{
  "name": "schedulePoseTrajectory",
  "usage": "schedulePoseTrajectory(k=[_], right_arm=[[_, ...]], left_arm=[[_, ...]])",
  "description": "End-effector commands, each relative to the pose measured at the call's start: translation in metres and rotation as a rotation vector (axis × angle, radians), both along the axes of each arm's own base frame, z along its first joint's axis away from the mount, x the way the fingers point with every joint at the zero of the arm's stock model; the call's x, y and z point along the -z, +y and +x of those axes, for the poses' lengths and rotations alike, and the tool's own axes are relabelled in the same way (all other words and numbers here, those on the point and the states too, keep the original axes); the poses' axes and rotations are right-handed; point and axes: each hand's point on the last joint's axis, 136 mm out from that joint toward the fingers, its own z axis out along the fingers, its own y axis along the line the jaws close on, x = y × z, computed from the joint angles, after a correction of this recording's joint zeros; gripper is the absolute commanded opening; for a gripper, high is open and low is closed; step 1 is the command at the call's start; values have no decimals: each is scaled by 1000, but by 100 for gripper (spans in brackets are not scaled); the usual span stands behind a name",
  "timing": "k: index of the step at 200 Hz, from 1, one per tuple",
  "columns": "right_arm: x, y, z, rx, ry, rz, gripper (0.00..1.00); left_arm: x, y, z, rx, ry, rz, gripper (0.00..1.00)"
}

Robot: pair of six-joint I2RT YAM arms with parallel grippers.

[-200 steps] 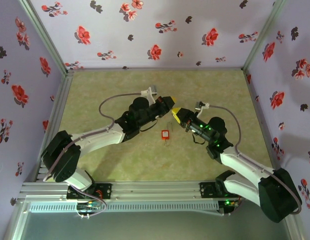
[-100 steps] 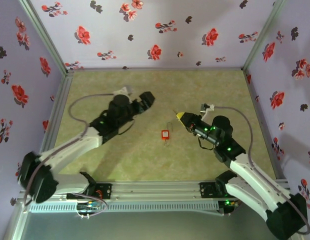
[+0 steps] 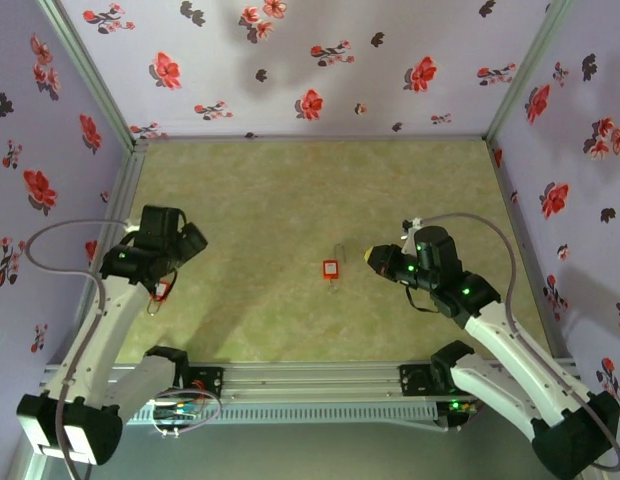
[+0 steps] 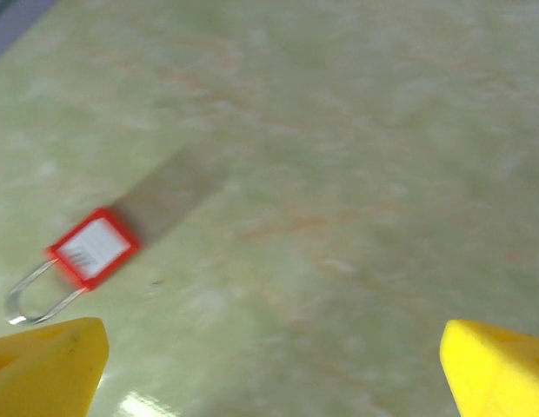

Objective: Unlock with the key

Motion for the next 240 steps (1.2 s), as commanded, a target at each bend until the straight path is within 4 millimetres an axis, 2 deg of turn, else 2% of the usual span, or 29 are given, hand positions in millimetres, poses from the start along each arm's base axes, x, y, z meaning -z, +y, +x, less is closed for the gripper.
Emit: schedulePoseTrajectory(k=[1,38,55,96,147,170,209,225,240], right_arm=[[-10,1,1,-26,-41,-21,0],[-7,2,0,-34,-33,-22,0],[-4,1,0,-31,-26,-23,0],[3,-2,3,-14,-5,-11,0],[4,-4,3,-14,0,-1,0],[6,-5,0,-17,6,-2,0],[8,-9,-4,0,3,8,0],[9,-9,-4,1,7,9,0],[9,-10,-5,5,8,8,0]], left_arm=[[29,23,-31,-39,155,28,98],[69,43,-37,-156,241,-58,98],[86,49,-31,-197,258,-103,98],[122,68,-30,-261,346,-96,96],[142,76,-17,-272,367,-117,93],[145,83,-11,-295,350,-124,92],[157,85,-3,-310,356,-165,91],[164,85,-3,-305,378,-174,89],[169,80,-1,-286,385,-197,82]])
